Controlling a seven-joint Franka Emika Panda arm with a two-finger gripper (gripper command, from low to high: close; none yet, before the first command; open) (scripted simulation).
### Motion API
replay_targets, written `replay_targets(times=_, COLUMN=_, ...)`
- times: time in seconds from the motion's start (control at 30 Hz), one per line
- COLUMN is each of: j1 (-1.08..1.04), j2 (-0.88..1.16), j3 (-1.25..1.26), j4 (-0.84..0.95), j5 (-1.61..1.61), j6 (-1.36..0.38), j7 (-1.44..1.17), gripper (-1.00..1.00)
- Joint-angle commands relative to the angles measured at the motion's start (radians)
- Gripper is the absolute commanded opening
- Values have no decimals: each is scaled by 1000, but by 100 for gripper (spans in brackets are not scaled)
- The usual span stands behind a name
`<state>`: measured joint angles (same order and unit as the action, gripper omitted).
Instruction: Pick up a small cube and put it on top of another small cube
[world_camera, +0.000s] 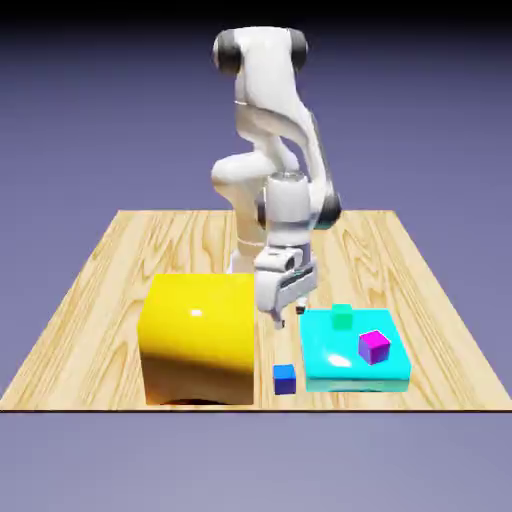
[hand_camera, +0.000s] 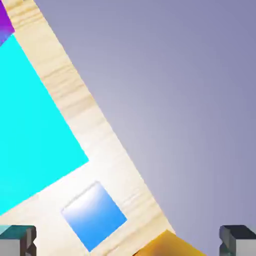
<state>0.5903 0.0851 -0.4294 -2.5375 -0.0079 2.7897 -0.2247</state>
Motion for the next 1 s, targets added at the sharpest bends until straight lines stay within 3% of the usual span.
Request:
replay_targets(times=0.0, j1=25, j2=30, j3=-19, j4=12, j5=0, j6=-11, j7=-44, gripper=0)
replay_targets(times=0.27, j1=232, j2=265, j3=-174, j4=110, j5=-3, j6=-100, j7=-391, gripper=0)
replay_targets(times=0.53, j1=91, j2=455, j3=-28, j4=150, j5=98, j6=52, j7=-461, gripper=0)
replay_targets(times=0.57, j1=91, j2=455, j3=-28, j4=150, j5=98, j6=52, j7=-461, gripper=-100)
replay_targets(times=0.87, j1=218, j2=232, j3=-152, j4=113, j5=-6, j6=-109, j7=-369, gripper=-100)
replay_targets(times=0.97, j1=311, j2=137, j3=-131, j4=159, j5=-80, j6=-201, j7=-468, gripper=-100)
